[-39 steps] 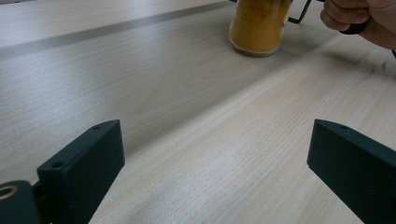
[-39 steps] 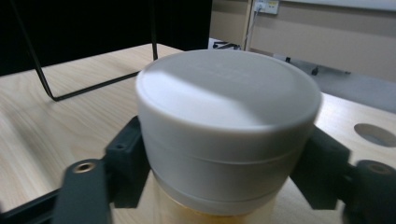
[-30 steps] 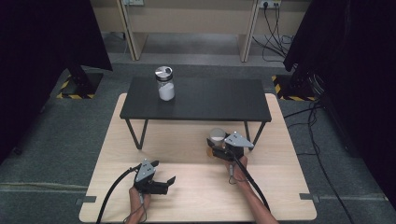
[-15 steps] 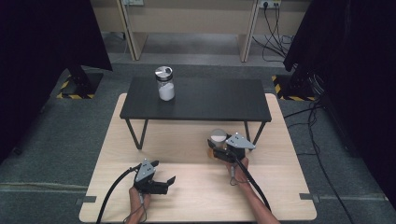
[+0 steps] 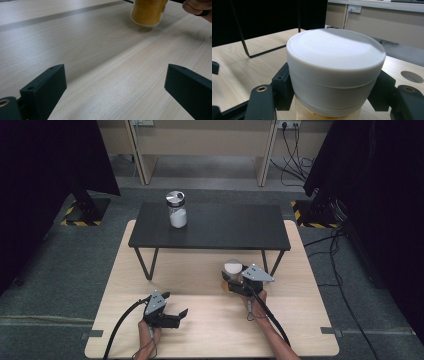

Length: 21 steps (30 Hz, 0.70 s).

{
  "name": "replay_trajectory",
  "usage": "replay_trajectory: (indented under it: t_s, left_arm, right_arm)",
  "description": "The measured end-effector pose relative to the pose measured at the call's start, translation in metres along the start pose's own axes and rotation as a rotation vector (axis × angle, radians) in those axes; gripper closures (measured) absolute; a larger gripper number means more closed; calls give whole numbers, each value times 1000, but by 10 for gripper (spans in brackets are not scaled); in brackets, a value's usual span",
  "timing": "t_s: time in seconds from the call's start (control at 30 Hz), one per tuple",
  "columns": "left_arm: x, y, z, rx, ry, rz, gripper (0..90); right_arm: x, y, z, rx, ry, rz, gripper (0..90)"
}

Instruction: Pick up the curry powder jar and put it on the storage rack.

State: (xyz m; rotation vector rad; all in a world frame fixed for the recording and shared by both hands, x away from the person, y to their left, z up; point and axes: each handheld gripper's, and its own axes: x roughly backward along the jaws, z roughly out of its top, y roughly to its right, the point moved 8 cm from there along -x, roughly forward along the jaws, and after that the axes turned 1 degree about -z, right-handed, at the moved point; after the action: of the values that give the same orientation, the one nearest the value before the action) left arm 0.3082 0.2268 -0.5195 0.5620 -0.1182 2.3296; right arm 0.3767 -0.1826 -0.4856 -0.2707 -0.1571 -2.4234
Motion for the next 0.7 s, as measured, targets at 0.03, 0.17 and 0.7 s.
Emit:
replay_trajectory:
  t_s: [0.03, 0.17, 0.7]
  left_arm:
    - [0, 0, 0, 1, 0, 0, 32]
    - [0, 0, 0, 0, 0, 0, 32]
    - [0, 0, 0, 1, 0, 0, 32]
  right_arm:
    - [1, 0, 0, 2, 1, 1, 348]
    - [4, -2, 3, 7, 6, 12, 348]
    - [19, -11, 15, 18, 31, 56, 348]
